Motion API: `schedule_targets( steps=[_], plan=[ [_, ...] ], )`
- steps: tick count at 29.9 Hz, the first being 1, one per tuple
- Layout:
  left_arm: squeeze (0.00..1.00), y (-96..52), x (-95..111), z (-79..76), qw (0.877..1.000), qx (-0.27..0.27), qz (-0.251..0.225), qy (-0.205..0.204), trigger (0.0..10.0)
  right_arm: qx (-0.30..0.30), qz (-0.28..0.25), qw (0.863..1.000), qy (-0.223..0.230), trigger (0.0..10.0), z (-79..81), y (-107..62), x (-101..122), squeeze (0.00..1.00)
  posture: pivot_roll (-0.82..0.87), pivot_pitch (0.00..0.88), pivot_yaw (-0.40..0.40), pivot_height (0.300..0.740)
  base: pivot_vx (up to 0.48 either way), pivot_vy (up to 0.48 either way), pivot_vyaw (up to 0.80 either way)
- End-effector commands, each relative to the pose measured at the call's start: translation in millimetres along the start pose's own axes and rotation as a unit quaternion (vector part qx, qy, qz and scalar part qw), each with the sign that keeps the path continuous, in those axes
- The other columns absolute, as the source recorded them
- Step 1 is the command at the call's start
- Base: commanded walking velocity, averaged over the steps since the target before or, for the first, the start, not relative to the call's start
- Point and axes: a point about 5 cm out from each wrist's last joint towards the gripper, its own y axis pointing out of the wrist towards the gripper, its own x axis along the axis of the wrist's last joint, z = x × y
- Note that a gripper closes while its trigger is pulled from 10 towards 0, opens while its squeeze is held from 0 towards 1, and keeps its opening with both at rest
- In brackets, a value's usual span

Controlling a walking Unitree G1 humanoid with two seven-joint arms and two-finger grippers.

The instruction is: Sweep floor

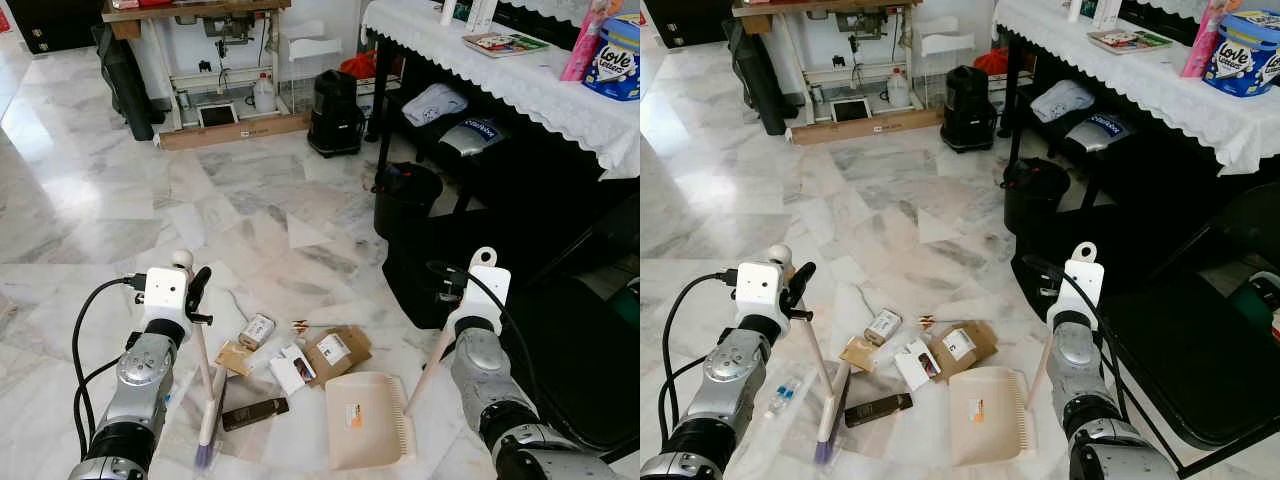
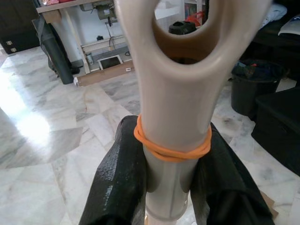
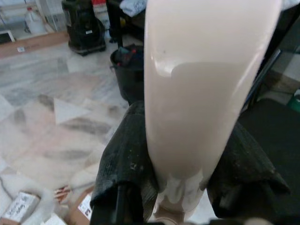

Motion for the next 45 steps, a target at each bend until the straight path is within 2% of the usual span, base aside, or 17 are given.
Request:
schedule_targets(
  steps=[1,10,15,24,27,30,33,38,45],
  plan=[
    [0.0,6.0,13,-3.3,0.999,-0.01,-0.031,0.01,10.0,0.0,0.021,1.0,-0.004,10.0,0.9,-6.3,-13,0.0,0.09,0.0,0.006,0.74,0.0,0.0,0.0],
    [0.0,2.1,10,-0.1,0.999,-0.007,-0.029,0.014,10.0,-0.006,0.042,0.999,-0.015,10.0,-0.4,-14.3,-28,0.0,0.09,0.0,0.009,0.74,0.0,0.0,0.0],
    [0.0,2.4,11,0.3,0.999,-0.008,-0.029,0.015,10.0,-0.006,0.047,0.999,-0.019,10.0,0.5,-14.7,-30,0.0,0.09,0.0,0.01,0.74,0.0,0.0,0.0],
    [0.0,4.2,12,-0.9,0.999,-0.009,-0.033,0.015,10.0,0.0,-0.008,1.0,0.004,10.0,3.1,-6.5,-8,0.0,0.09,0.0,0.011,0.74,0.0,0.0,0.0],
    [0.0,4.4,13,-1.9,0.999,-0.01,-0.035,0.014,10.0,0.004,-0.01,1.0,0.007,10.0,3.7,-6.6,-8,0.0,0.09,0.0,0.011,0.74,0.0,0.0,0.0],
    [0.0,4.5,13,-2.4,0.999,-0.011,-0.035,0.014,10.0,0.001,0.005,1.0,-0.005,10.0,3.2,-7.1,-11,0.0,0.09,0.0,0.011,0.74,0.0,0.0,0.0],
    [0.0,4.8,13,-4.4,0.999,-0.015,-0.034,0.012,10.0,-0.003,0.043,0.999,-0.02,10.0,0.4,-10.7,-24,0.0,0.08,0.0,0.013,0.74,0.0,0.0,0.0],
    [0.0,4.0,11,-6.1,0.999,-0.02,-0.032,0.012,10.0,-0.009,0.106,0.994,-0.01,10.0,-3.0,-18.3,-44,0.0,0.08,0.0,0.01,0.74,0.0,0.0,0.0],
    [0.0,0.4,8,-5.8,0.999,-0.023,-0.025,0.012,10.0,-0.004,0.11,0.994,-0.016,10.0,-0.7,-18.7,-45,0.0,0.09,0.0,0.008,0.74,0.0,0.0,0.0]
  ],
)
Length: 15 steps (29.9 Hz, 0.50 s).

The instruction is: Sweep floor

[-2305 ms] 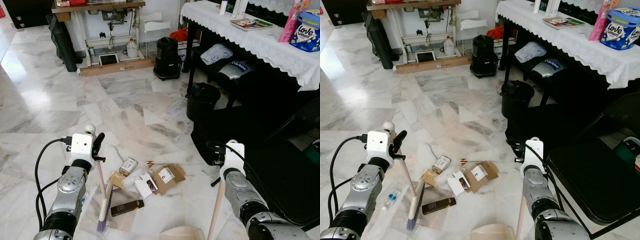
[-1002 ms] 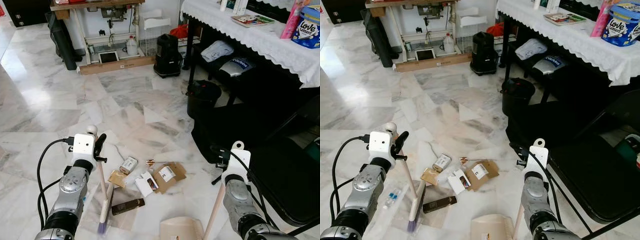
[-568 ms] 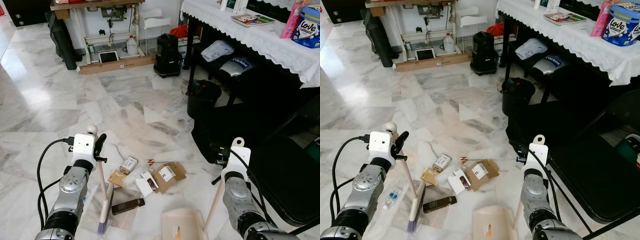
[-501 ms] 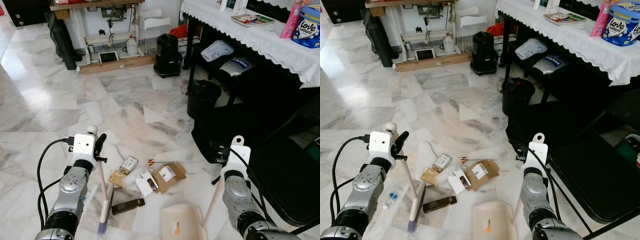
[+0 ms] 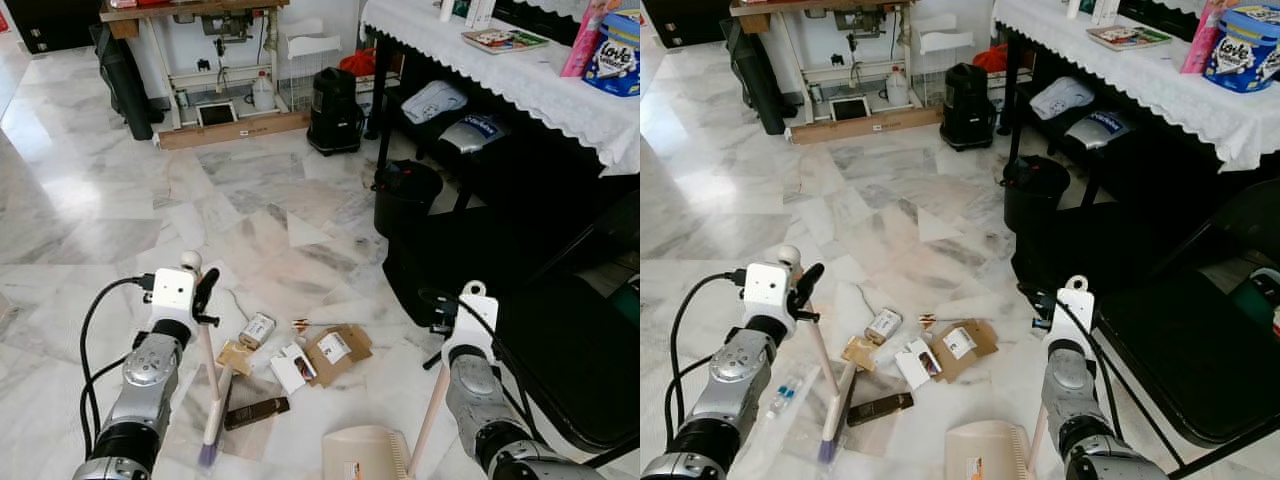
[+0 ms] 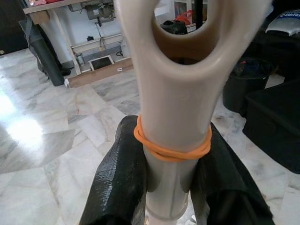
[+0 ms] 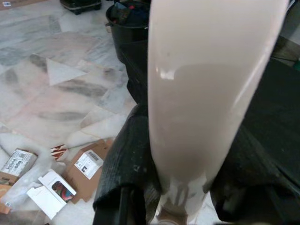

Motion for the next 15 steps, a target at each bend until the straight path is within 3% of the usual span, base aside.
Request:
schedule_targets(
  steps=[1,15],
  plan=[
    [0.0,0.5,7.8,1.7,1.0,-0.004,-0.022,0.011,10.0,0.001,0.043,0.999,-0.007,10.0,1.0,-3.9,-14.4,0.0,0.09,0.0,0.008,0.74,0.0,0.0,0.0],
    [0.0,2.3,7.9,-0.3,1.0,-0.012,-0.018,0.009,10.0,0.033,0.102,0.993,-0.04,10.0,8.4,-2.8,-19.7,0.0,0.09,0.0,0.01,0.74,0.0,0.0,0.0]
  ],
)
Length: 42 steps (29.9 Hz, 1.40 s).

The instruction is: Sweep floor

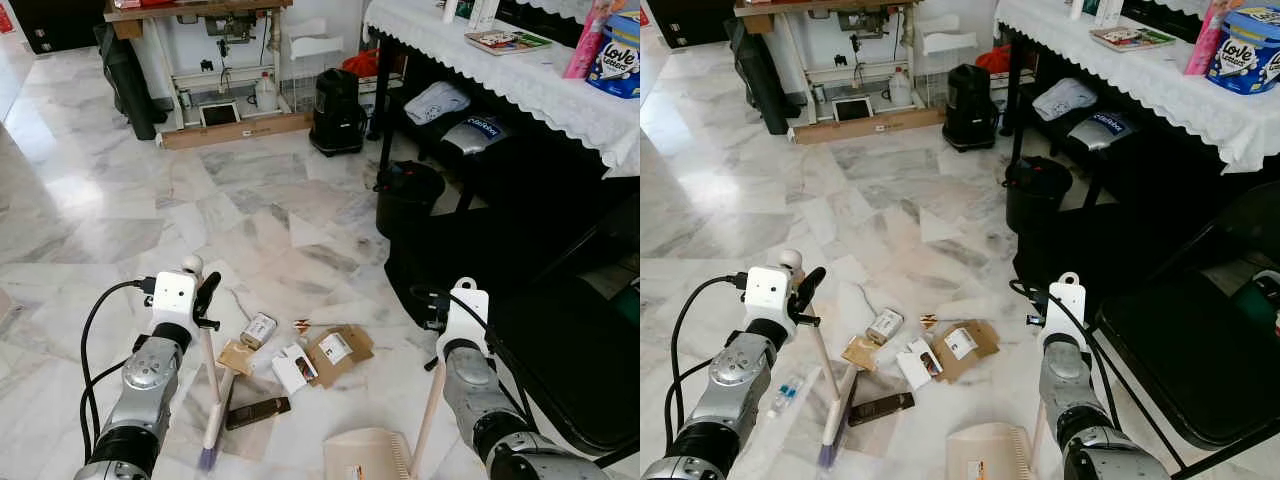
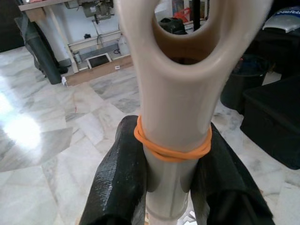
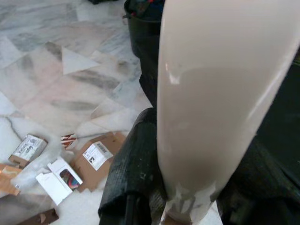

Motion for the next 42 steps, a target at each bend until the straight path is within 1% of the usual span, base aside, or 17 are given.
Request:
schedule_targets(
  steps=[1,4,8,11,13,14,19,21,23,25,26,29,36,42],
  plan=[
    [0.0,4.2,11,0.7,1.0,-0.004,-0.022,0.009,10.0,0.012,0.073,0.997,-0.016,10.0,1.6,-6.3,-27,0.0,0.09,0.0,0.01,0.74,0.0,0.0,0.0],
    [0.0,4.6,11,0.3,1.0,-0.005,-0.023,0.009,10.0,0.017,0.076,0.997,-0.019,10.0,2.8,-6.0,-27,0.0,0.09,0.0,0.01,0.74,0.0,0.0,0.0],
    [0.0,5.0,11,-0.5,1.0,-0.007,-0.023,0.008,10.0,0.013,0.068,0.998,-0.014,10.0,1.8,-4.3,-22,0.0,0.08,0.0,0.011,0.74,0.0,0.0,0.0],
    [0.0,5.8,12,-1.6,1.0,-0.008,-0.027,0.008,10.0,-0.011,0.001,1.0,0.018,10.0,-2.7,0.2,0,0.0,0.08,0.0,0.012,0.74,0.0,0.0,0.0],
    [0.0,6.1,13,-2.2,1.0,-0.008,-0.029,0.008,10.0,-0.016,-0.016,0.999,0.029,10.0,-4.0,1.0,5,0.0,0.09,0.0,0.011,0.74,0.0,0.0,0.0],
    [0.0,6.3,14,-2.3,0.999,-0.011,-0.03,0.013,10.0,-0.025,-0.04,0.998,0.041,10.0,-5.5,1.8,13,0.0,0.08,0.0,0.011,0.74,0.0,0.0,0.0],
    [0.0,6.0,14,-2.7,0.999,-0.012,-0.032,0.015,10.0,-0.034,-0.089,0.994,0.059,10.0,-7.9,2.0,27,0.0,0.09,0.0,0.009,0.74,0.0,0.0,0.0],
    [0.0,5.5,13,-2.9,0.999,-0.012,-0.032,0.015,10.0,-0.038,-0.096,0.993,0.06,10.0,-8.5,1.3,27,0.0,0.09,0.0,0.009,0.74,0.0,0.0,0.0],
    [0.0,5.5,13,-3.0,0.999,-0.012,-0.032,0.015,10.0,-0.038,-0.092,0.993,0.061,10.0,-8.5,0.9,25,0.0,0.09,0.0,0.009,0.74,0.0,0.0,0.0],
    [0.0,5.1,13,-2.9,0.999,-0.011,-0.031,0.015,10.0,-0.042,-0.071,0.995,0.049,10.0,-8.2,-0.5,15,0.0,0.09,0.0,0.009,0.74,0.0,0.0,0.0],
    [0.0,5.0,13,-2.9,0.999,-0.011,-0.031,0.015,10.0,-0.043,-0.065,0.996,0.049,10.0,-8.4,-0.9,12,0.0,0.09,0.0,0.009,0.74,0.0,0.0,0.0],
    [0.0,4.0,11,-2.6,0.999,-0.011,-0.028,0.018,10.0,-0.052,-0.031,0.997,0.044,10.0,-10.5,-4.0,-4,0.0,0.09,0.0,0.009,0.74,0.0,0.0,0.0],
    [0.0,0.7,5,-0.3,1.0,-0.006,-0.017,0.017,10.0,-0.057,-0.024,0.997,0.041,10.0,-13.4,-7.4,-14,0.0,0.09,0.0,0.008,0.74,0.0,0.0,0.0],
    [0.0,-1.8,1,1.6,1.0,0.001,-0.011,0.02,10.0,-0.058,-0.025,0.997,0.038,10.0,-12.8,-8.0,-14,0.0,0.09,0.0,0.008,0.74,0.0,0.0,0.0]
  ],
)
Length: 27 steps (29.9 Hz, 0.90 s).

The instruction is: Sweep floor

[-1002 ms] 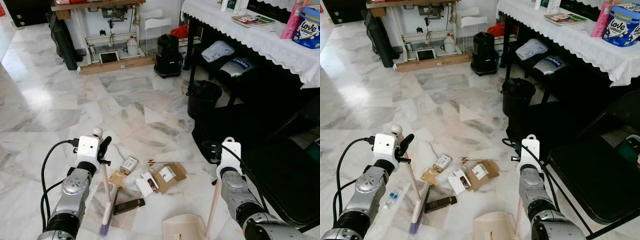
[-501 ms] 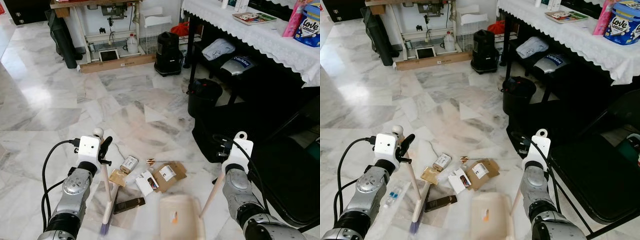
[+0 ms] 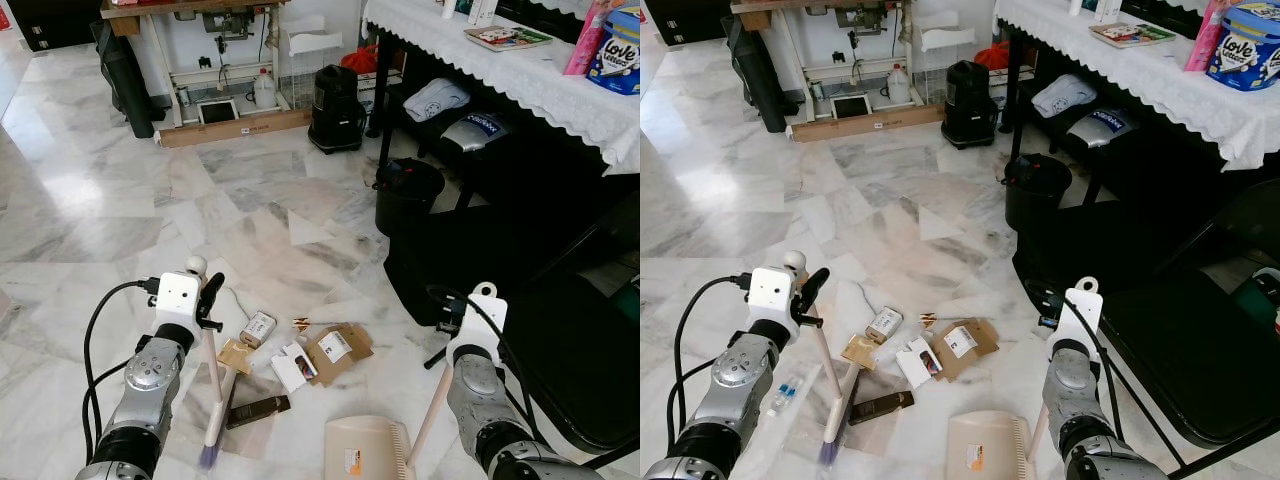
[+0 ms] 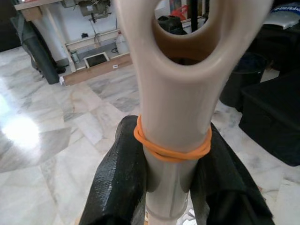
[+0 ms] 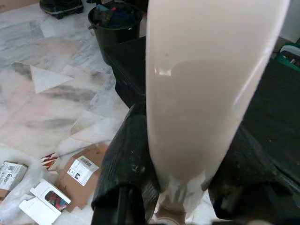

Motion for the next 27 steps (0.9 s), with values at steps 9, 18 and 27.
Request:
schedule_targets(
  steps=[9,18,27],
  plan=[
    [0.0,0.6,5,8.4,1.0,0.01,-0.015,0.021,10.0,0.016,-0.052,0.999,0.004,10.0,6.7,-0.2,13,0.0,0.09,0.0,0.011,0.74,0.0,0.0,0.0],
    [0.0,0.6,6,8.1,1.0,0.009,-0.018,0.022,10.0,0.02,-0.056,0.998,0.0,10.0,8.4,0.2,15,0.0,0.09,0.0,0.013,0.74,0.0,0.0,0.0],
    [0.0,1.7,6,5.7,1.0,0.003,-0.015,0.022,10.0,0.0,0.087,0.996,-0.035,10.0,0.9,-7.2,-27,0.0,0.09,0.0,0.01,0.74,0.0,0.0,0.0]
  ],
)
